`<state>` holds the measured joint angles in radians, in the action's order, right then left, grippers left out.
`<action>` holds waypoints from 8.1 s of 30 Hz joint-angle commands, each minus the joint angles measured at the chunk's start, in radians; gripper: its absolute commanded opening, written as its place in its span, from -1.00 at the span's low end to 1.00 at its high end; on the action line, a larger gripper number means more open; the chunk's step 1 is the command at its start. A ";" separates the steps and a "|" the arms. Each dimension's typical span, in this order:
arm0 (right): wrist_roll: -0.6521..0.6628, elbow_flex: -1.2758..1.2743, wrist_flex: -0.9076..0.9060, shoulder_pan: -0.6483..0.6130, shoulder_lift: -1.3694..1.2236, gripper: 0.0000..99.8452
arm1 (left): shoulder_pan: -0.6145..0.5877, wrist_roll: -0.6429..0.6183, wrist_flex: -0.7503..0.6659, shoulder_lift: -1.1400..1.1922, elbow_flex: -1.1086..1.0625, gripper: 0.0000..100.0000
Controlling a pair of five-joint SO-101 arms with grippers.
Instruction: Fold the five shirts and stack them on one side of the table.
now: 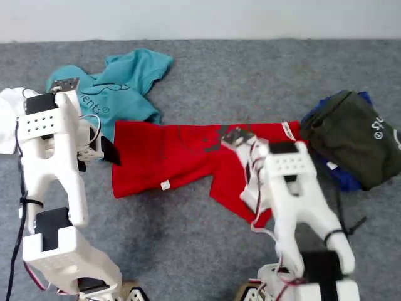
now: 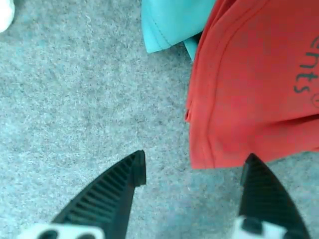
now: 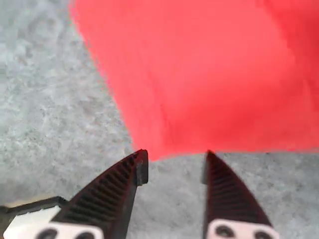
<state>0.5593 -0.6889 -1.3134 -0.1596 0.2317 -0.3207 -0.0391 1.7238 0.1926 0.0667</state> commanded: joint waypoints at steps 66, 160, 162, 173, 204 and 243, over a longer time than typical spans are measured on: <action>0.313 -0.456 0.145 0.174 0.093 -0.91 | 0.009 -0.011 0.012 -0.048 0.027 -0.39; 0.086 -0.341 -0.042 0.331 0.489 -0.53 | 0.730 0.147 -0.255 -0.227 -0.489 -0.45; 0.043 -0.249 0.010 0.364 0.390 -0.53 | 0.732 0.147 -0.259 -0.195 -0.489 -0.45; -0.028 0.446 0.027 0.369 -0.033 -0.53 | 0.732 0.152 -0.250 -0.130 -0.495 -0.45; -0.052 0.743 0.269 0.265 -0.702 -0.55 | 0.732 0.153 -0.241 -0.129 -0.524 -0.45; -0.015 1.350 -0.019 0.268 -0.885 -0.40 | 0.724 0.153 -0.241 -0.130 -0.521 -0.45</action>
<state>0.5393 0.5554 -1.2229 0.0951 -0.7288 0.4066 0.0959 1.4737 0.0667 -0.4626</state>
